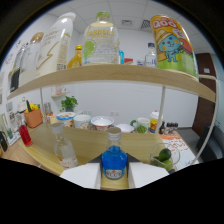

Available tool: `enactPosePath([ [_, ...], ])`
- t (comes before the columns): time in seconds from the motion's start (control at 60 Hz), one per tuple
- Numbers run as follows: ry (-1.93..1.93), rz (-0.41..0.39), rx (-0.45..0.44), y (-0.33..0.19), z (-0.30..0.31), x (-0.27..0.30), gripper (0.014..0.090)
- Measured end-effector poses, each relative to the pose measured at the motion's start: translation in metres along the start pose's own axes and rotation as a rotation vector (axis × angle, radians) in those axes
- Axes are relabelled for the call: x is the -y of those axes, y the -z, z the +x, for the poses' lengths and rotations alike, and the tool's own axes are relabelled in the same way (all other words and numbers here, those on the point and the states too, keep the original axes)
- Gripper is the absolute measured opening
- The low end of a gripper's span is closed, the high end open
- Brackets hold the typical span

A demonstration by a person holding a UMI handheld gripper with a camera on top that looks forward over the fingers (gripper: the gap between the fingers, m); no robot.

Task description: Make me a cup of Mount Fuji.

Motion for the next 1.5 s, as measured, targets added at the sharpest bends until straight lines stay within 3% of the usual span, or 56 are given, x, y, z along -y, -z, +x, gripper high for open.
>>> enactPosePath([
  [0.367, -0.072, 0.062, -0.029, 0.08, -0.008, 0.003, 0.0363],
  [0.7, -0.131, -0.085, -0.099, 0.103, -0.029, -0.119, 0.036],
  [1.05, 0.752, -0.146, -0.247, 0.084, -0.009, -0.106, 0.0359],
  [1.5, 1.801, -0.203, -0.278, 0.067, -0.028, -0.092, 0.0358],
])
